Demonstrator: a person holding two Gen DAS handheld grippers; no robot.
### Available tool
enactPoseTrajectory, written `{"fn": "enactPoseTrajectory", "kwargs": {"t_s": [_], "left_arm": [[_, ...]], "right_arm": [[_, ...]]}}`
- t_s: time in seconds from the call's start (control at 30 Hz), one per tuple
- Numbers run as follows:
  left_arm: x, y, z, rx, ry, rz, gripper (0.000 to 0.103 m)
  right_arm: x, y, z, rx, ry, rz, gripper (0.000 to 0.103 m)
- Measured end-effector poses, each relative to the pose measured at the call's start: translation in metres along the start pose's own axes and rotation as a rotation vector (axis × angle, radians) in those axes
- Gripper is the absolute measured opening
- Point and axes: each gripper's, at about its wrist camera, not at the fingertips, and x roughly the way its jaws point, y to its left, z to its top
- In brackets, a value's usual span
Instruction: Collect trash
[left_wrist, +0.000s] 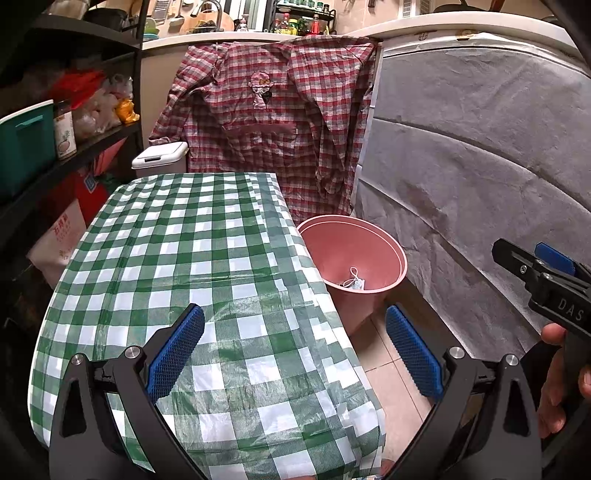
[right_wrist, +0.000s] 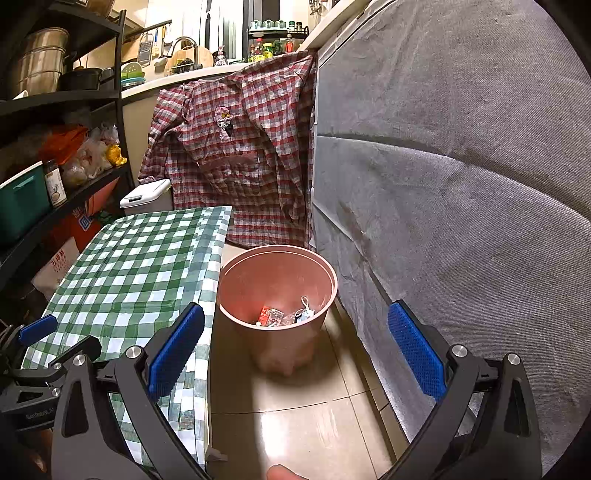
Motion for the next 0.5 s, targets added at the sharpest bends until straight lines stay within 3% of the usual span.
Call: {"fn": "enactPoseTrajectory", "kwargs": {"t_s": [0.5], "left_arm": [[0.0020,-0.0024,-0.0002,-0.001,0.008,0.012,0.095]], "right_arm": [[0.0001,-0.0001,0.0000,-0.002,0.000,0.001,0.098]]}}
